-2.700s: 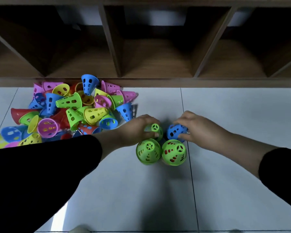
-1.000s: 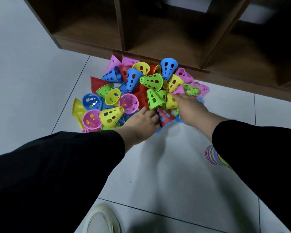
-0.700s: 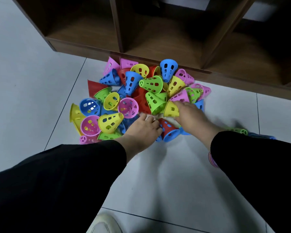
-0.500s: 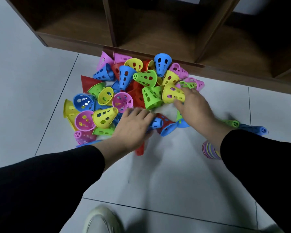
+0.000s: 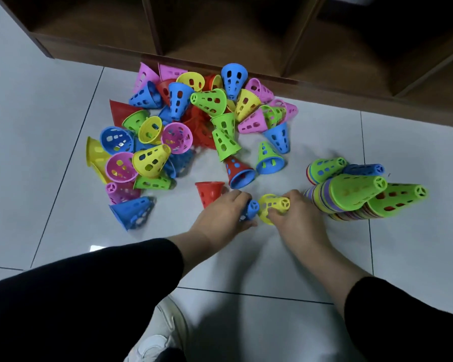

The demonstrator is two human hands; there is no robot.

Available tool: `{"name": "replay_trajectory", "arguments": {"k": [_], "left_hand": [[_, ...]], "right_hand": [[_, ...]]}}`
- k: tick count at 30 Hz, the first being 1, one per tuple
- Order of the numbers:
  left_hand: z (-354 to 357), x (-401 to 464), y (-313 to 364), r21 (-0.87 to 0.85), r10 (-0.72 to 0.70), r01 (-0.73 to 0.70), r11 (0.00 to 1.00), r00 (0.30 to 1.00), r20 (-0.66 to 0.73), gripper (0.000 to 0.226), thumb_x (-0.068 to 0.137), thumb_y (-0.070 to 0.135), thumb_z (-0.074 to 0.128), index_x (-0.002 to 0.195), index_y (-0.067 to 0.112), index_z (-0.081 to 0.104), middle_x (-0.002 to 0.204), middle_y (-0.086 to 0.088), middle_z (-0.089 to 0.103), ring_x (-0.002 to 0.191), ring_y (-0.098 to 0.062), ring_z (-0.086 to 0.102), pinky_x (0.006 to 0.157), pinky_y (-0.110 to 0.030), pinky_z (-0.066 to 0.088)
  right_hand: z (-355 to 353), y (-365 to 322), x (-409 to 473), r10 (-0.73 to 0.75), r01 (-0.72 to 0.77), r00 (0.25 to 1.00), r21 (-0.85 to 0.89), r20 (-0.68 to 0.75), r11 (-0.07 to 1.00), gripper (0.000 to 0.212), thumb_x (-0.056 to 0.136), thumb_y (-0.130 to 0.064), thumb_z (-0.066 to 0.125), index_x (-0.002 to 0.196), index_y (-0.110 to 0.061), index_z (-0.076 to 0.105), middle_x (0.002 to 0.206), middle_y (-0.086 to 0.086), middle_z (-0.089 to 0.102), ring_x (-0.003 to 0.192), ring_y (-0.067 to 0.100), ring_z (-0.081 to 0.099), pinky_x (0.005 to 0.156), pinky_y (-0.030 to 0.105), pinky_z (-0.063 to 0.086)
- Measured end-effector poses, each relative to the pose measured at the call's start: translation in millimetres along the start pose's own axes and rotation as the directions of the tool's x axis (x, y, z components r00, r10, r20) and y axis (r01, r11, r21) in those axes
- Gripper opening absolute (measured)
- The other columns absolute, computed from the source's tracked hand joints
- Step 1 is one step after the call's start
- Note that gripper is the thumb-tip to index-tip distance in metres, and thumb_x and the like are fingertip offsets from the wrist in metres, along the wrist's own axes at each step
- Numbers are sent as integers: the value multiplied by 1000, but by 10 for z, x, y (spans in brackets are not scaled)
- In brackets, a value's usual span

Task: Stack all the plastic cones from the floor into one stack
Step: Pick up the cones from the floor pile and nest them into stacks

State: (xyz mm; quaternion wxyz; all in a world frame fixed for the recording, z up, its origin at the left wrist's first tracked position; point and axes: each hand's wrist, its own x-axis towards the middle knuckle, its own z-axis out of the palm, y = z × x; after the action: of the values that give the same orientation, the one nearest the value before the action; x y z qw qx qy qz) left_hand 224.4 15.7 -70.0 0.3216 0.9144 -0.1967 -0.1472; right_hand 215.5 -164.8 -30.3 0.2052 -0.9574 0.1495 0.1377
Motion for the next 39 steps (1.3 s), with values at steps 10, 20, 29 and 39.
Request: {"name": "replay_trajectory", "arguments": {"k": [10, 20, 29, 39], "left_hand": [[-152, -50, -362, -101, -390, 380, 919, 846, -363, 55, 86, 52, 65, 130, 23, 49, 119, -6, 55, 105, -29, 57, 86, -44, 50], [-37, 99, -649, -197, -668, 638, 744, 719, -193, 69, 73, 48, 80, 127, 20, 48, 117, -7, 44, 99, -32, 60, 80, -37, 50], [-260, -86, -720, -454, -574, 446, 771, 796, -193, 50, 79, 35, 72, 115, 35, 37, 94, 13, 59, 81, -16, 65, 72, -38, 56], [-688, -394, -226, -62, -144, 148, 987, 987, 65, 89, 82, 37, 70, 155, 40, 20, 108, 3, 54, 94, -20, 58, 76, -27, 41]], "right_hand": [[55, -61, 278, -225, 221, 974, -128, -15, 967, 52, 92, -49, 61, 130, -13, 58, 124, 13, 52, 107, 36, 57, 88, 43, 48], [458, -736, 946, -179, 224, 965, -250, 190, 942, 72, 83, -61, 67, 128, -8, 48, 119, 16, 54, 107, 36, 59, 81, 38, 47], [348, -852, 893, -117, 114, 986, 33, 121, 993, 53, 76, -38, 72, 116, -8, 55, 108, 13, 62, 91, 31, 58, 73, 32, 46], [-339, -172, 63, 29, 110, 979, 637, -203, 763, 45, 77, -23, 80, 112, -28, 52, 100, -16, 66, 83, -9, 64, 70, 7, 46]]}}
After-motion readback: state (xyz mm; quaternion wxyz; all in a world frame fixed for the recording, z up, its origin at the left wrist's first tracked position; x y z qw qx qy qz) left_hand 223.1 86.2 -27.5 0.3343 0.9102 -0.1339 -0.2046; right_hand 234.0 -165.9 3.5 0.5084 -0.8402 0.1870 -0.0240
